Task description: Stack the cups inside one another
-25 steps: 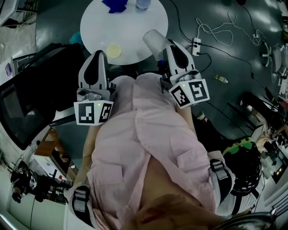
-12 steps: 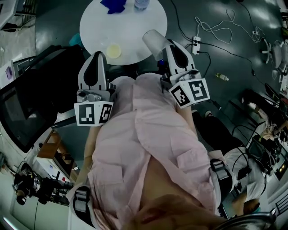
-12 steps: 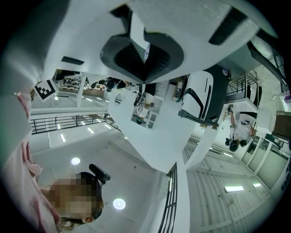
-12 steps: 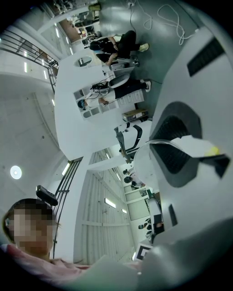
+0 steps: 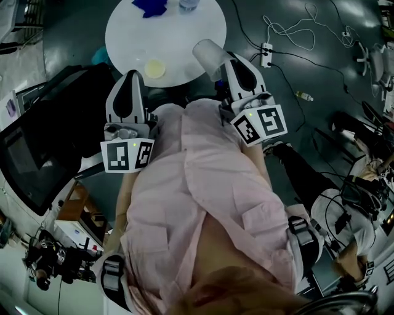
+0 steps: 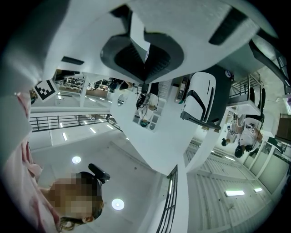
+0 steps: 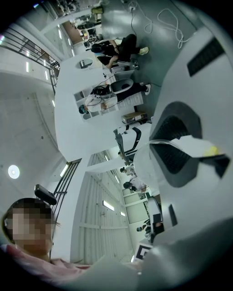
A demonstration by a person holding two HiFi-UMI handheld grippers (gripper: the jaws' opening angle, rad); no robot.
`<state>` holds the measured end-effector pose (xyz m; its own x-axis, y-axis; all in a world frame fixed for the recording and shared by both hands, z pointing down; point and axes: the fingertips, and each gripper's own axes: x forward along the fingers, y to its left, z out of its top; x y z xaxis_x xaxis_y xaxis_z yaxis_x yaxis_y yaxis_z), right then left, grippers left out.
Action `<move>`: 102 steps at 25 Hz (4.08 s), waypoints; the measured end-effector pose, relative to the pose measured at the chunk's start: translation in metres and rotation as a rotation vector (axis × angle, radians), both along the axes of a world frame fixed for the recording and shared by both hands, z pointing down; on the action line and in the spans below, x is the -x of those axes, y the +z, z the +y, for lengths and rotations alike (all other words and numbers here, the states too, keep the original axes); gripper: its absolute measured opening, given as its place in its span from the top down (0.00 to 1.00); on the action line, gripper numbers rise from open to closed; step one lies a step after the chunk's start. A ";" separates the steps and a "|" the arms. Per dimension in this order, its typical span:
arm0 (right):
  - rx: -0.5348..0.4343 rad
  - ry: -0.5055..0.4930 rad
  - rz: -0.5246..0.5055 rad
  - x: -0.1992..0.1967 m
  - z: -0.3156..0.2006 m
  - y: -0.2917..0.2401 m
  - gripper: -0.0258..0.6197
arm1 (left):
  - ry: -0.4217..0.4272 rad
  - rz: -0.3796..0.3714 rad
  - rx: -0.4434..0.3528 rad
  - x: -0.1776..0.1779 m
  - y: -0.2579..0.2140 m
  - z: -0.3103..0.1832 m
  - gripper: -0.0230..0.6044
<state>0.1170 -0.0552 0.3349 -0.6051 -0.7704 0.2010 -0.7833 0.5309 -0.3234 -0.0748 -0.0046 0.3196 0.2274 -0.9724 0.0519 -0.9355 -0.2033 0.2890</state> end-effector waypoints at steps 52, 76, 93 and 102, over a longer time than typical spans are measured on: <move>0.162 0.187 0.168 0.020 0.026 0.010 0.90 | 0.188 0.028 0.092 0.059 0.006 -0.023 0.94; 0.180 -0.195 0.396 0.126 -0.003 0.078 0.90 | 0.107 0.009 0.070 0.094 0.011 -0.009 0.94; 0.291 -0.357 0.580 0.149 0.003 0.139 0.90 | 0.085 0.009 0.071 0.104 0.009 -0.010 0.94; 0.353 -0.455 0.639 0.161 0.016 0.173 0.90 | 0.086 0.007 0.070 0.102 0.007 -0.014 0.94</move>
<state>-0.0436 -0.0389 0.5077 -0.5289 -0.3083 0.7907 -0.6063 0.7892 -0.0978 -0.1770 -0.0185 0.3262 0.3099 -0.9435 0.1170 -0.9136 -0.2615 0.3114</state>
